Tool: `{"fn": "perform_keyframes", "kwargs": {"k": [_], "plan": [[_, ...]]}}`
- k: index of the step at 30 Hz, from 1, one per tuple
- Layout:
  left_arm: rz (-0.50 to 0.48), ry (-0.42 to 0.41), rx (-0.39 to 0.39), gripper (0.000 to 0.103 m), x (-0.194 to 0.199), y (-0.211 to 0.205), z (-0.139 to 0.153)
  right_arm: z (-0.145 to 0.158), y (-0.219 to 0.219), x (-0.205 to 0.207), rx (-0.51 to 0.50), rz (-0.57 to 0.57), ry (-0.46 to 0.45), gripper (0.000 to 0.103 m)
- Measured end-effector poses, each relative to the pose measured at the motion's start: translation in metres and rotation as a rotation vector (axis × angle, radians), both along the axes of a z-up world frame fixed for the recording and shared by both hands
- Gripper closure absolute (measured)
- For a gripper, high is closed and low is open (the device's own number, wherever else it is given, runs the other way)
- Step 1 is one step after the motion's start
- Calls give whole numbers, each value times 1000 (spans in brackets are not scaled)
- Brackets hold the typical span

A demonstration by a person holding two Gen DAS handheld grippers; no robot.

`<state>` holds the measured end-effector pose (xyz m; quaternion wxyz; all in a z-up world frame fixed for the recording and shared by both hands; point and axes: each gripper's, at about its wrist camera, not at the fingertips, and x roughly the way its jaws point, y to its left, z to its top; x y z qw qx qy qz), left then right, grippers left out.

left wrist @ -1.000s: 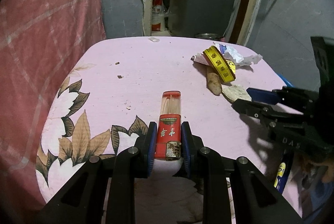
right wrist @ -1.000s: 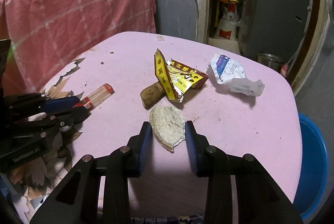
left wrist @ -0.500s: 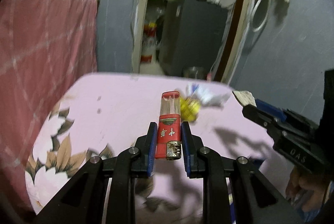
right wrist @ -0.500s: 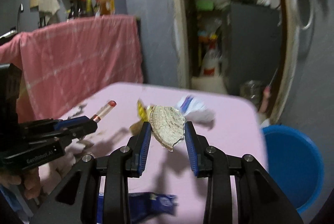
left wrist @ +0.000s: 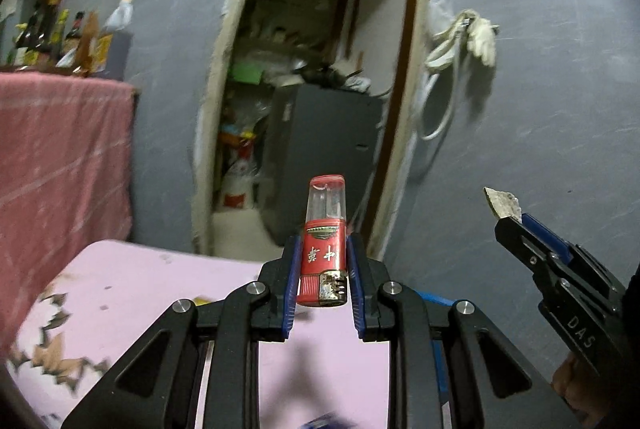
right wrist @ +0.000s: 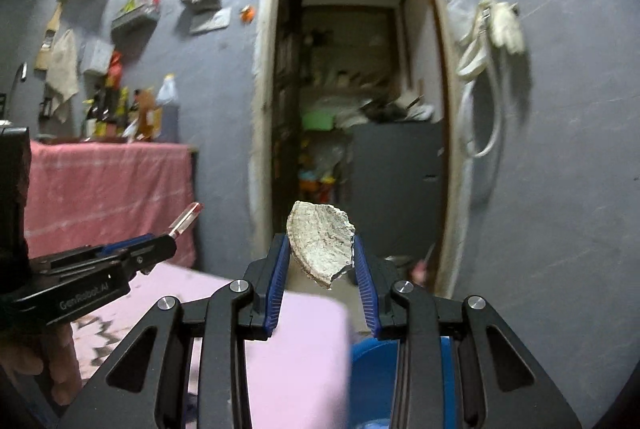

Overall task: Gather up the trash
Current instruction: 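Carry the lighter and paper scrap over the blue bucket and open both tools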

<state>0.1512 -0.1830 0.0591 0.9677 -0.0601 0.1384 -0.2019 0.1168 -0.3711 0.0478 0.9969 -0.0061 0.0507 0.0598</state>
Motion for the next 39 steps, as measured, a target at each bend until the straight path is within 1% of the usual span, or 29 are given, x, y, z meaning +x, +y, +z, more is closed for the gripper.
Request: {"fn": "perform_keyframes", "kwargs": {"k": [4, 9, 11, 15, 19, 23, 26, 28, 30, 36, 37, 38, 39], "plan": [[-64, -11, -3, 84, 5, -39, 4, 0, -33, 0, 2, -74, -19, 72], [-139, 23, 16, 84, 22, -86, -5, -11, -75, 3, 31, -139, 22, 72], [-162, 43, 31, 84, 30, -101, -11, -20, -94, 6, 57, -164, 59, 72], [-192, 101, 53, 84, 43, -124, -28, -39, -120, 13, 100, -188, 129, 72], [-205, 193, 92, 84, 58, -146, -47, -65, -139, 24, 138, -198, 221, 72], [-215, 313, 126, 84, 74, -156, -71, -83, -147, 32, 157, -201, 290, 72], [-227, 390, 144, 84, 80, -164, -86, -93, -151, 38, 174, -192, 332, 72], [-235, 426, 149, 84, 82, -167, -95, -97, -150, 42, 174, -182, 358, 72], [-236, 450, 155, 84, 86, -169, -102, -100, -148, 45, 166, -179, 375, 71], [-250, 495, 137, 84, 93, -167, -111, -109, -148, 56, 167, -177, 429, 70], [-250, 505, 137, 84, 94, -167, -112, -110, -148, 56, 173, -176, 435, 69], [-247, 514, 134, 83, 94, -165, -111, -110, -149, 57, 178, -175, 439, 63], [-244, 518, 129, 82, 95, -165, -110, -110, -151, 60, 180, -174, 441, 61]]}}
